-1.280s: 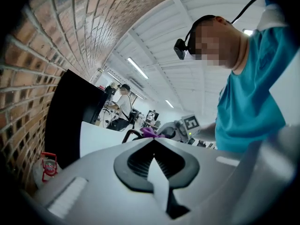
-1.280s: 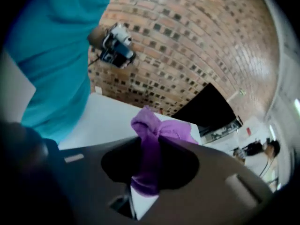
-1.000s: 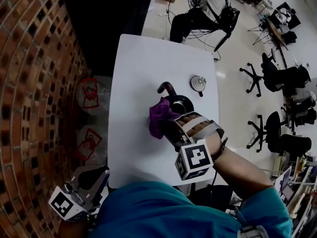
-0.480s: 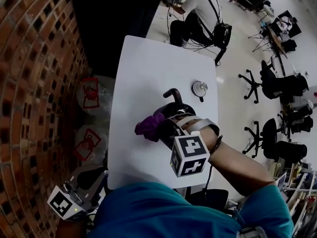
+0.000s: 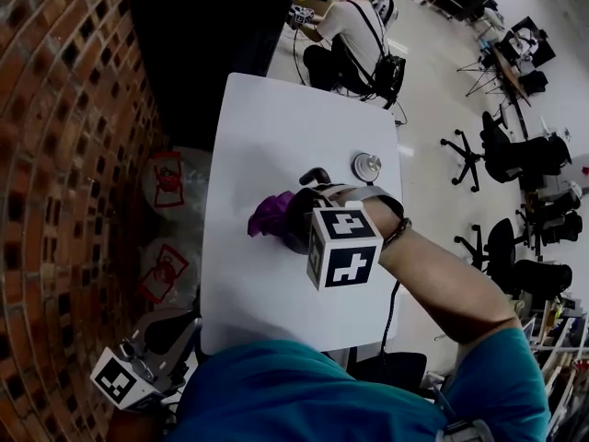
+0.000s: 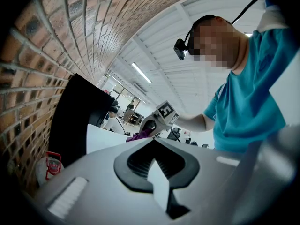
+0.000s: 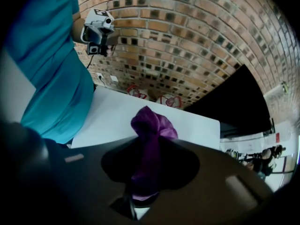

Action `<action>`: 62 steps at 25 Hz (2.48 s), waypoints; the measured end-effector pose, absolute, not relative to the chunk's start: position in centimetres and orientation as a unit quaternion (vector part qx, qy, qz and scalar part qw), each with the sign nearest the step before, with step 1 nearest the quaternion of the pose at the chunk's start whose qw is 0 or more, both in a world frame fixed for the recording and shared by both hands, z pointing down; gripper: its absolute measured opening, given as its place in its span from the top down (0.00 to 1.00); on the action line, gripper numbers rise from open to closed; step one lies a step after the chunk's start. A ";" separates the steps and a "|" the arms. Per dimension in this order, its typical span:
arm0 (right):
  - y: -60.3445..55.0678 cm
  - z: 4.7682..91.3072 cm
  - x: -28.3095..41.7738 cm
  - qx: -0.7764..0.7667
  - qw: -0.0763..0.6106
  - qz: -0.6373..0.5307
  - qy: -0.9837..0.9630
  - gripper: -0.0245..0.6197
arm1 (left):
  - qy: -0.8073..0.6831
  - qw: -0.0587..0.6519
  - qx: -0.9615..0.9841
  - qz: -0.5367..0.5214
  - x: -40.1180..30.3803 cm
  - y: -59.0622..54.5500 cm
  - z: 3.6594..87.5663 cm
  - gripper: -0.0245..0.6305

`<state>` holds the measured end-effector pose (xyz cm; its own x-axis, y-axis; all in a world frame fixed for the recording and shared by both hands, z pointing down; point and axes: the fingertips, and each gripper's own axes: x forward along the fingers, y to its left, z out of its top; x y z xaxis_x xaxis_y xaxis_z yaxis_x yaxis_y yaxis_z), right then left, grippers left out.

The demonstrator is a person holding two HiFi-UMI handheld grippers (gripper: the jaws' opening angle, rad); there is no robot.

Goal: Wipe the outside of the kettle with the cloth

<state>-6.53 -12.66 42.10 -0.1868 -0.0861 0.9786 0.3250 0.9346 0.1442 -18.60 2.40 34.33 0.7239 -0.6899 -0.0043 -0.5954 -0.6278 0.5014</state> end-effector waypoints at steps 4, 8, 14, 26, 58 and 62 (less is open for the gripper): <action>-14.8 41.5 -5.7 -0.067 0.644 -0.142 -0.749 0.82 | -0.361 0.235 0.897 -0.100 -18.6 2.6 34.0 0.96; -17.0 40.9 -4.3 -0.043 0.654 -0.123 -0.745 0.82 | -0.364 0.233 0.896 -0.102 -18.8 2.9 33.8 0.96; -18.4 39.5 -1.0 0.001 0.650 -0.081 -0.755 0.82 | -0.363 0.230 0.898 -0.099 -19.1 2.7 33.8 0.96; -15.0 30.7 3.0 0.233 0.200 0.115 -0.945 0.82 | -0.314 0.182 0.928 -0.086 -19.5 0.3 31.4 0.96; 35.7 24.8 19.1 0.272 0.027 0.113 -0.955 0.82 | -0.288 0.129 0.948 -0.025 -0.5 38.6 27.7 0.96; 41.7 25.0 19.3 0.261 0.024 0.127 -0.957 0.82 | -0.303 0.111 0.946 -0.022 0.0 44.8 25.3 0.96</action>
